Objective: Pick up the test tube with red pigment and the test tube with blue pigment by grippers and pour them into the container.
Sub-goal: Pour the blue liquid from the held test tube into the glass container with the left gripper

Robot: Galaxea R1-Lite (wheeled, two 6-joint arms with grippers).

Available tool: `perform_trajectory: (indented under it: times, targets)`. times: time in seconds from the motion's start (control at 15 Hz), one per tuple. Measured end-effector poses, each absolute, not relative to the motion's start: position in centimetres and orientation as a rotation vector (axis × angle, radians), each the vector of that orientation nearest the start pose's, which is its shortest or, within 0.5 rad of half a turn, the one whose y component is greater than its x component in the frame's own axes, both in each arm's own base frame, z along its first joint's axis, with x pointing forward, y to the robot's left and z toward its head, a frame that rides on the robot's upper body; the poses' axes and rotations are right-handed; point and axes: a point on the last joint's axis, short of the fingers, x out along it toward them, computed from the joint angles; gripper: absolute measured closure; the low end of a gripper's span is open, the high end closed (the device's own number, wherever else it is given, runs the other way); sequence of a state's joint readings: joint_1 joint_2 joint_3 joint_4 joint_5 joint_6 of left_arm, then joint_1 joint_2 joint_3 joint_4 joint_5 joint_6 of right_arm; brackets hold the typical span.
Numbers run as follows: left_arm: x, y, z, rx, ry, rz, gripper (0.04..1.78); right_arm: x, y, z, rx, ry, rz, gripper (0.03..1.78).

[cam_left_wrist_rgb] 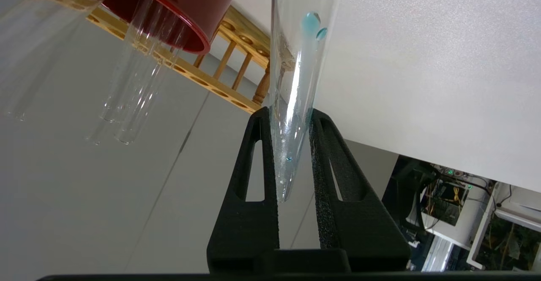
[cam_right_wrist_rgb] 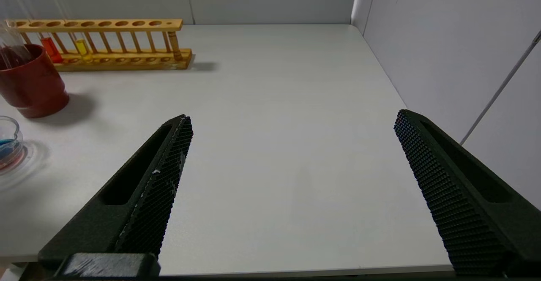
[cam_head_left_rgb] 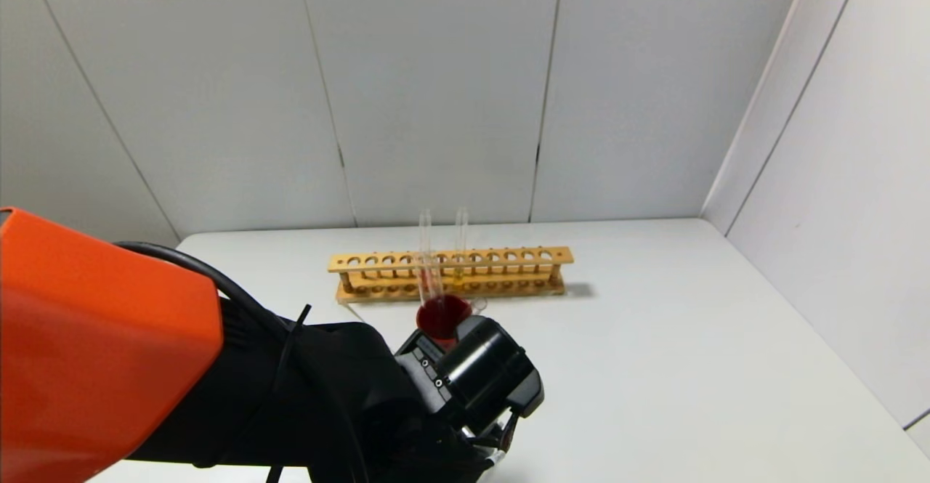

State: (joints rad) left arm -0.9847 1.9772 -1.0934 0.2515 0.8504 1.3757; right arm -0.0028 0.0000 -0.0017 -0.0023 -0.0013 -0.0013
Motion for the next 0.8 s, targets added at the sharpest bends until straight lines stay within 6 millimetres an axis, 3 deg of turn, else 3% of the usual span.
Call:
perform_trajectory:
  times: [0.8]
  targets:
    - [19.43, -26.91, 10.45, 2.235, 0.562, -0.653, 1.52, -2.29, 0.00, 7.62, -0.001, -0.004, -0.004, 0.07]
